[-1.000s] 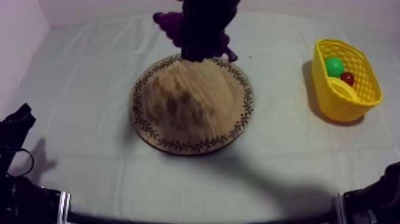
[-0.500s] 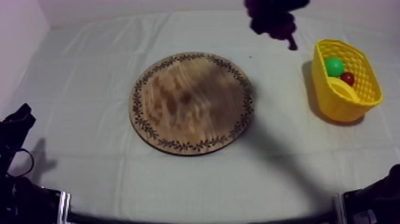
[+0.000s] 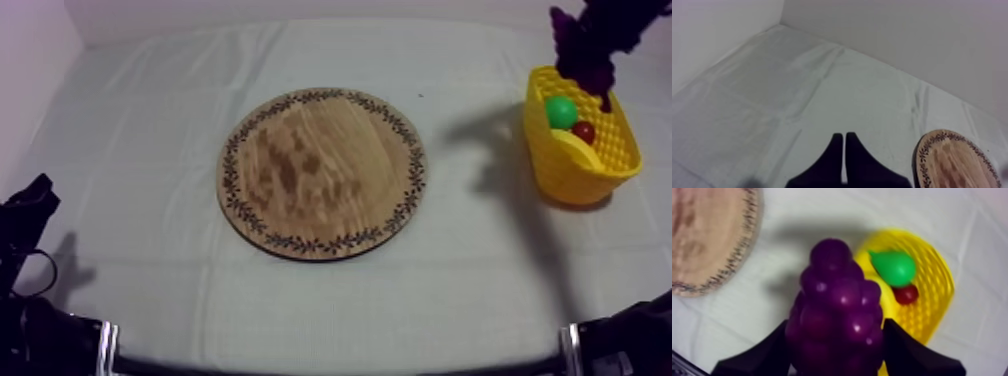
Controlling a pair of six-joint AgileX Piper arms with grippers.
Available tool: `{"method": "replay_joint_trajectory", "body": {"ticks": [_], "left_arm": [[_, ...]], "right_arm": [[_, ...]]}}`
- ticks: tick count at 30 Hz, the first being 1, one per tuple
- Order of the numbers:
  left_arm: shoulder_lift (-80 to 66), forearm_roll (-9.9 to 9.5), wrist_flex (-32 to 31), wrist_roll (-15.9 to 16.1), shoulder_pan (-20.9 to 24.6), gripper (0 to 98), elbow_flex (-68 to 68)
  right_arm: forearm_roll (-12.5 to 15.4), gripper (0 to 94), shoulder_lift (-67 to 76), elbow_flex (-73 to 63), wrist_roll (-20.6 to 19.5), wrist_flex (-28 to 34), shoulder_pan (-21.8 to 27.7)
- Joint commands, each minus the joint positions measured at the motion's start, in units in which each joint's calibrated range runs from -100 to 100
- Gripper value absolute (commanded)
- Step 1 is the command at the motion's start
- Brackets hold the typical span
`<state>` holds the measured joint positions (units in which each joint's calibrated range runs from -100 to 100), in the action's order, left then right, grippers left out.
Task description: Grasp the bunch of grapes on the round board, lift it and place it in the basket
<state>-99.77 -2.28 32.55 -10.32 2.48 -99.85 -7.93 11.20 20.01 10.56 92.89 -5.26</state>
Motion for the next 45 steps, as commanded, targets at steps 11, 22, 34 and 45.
{"method": "replay_joint_trajectory", "body": {"ticks": [11,22,34,45], "left_arm": [[0.0,0.01,0.0,0.0,0.0,0.0,0.0],[0.0,0.01,0.0,0.0,0.0,0.0,0.0],[0.0,0.01,0.0,0.0,0.0,0.0,0.0],[0.0,0.01,0.0,0.0,0.0,0.0,0.0]], "right_arm": [[-1.7,33.0,-1.3,7.2,-0.7,-3.3,8.9],[0.0,32.5,-13.2,5.6,-1.5,-6.8,10.4],[2.3,46.1,-24.5,1.7,-1.4,-10.3,12.0],[2.8,82.6,-24.3,1.0,0.6,-10.5,13.1]]}}
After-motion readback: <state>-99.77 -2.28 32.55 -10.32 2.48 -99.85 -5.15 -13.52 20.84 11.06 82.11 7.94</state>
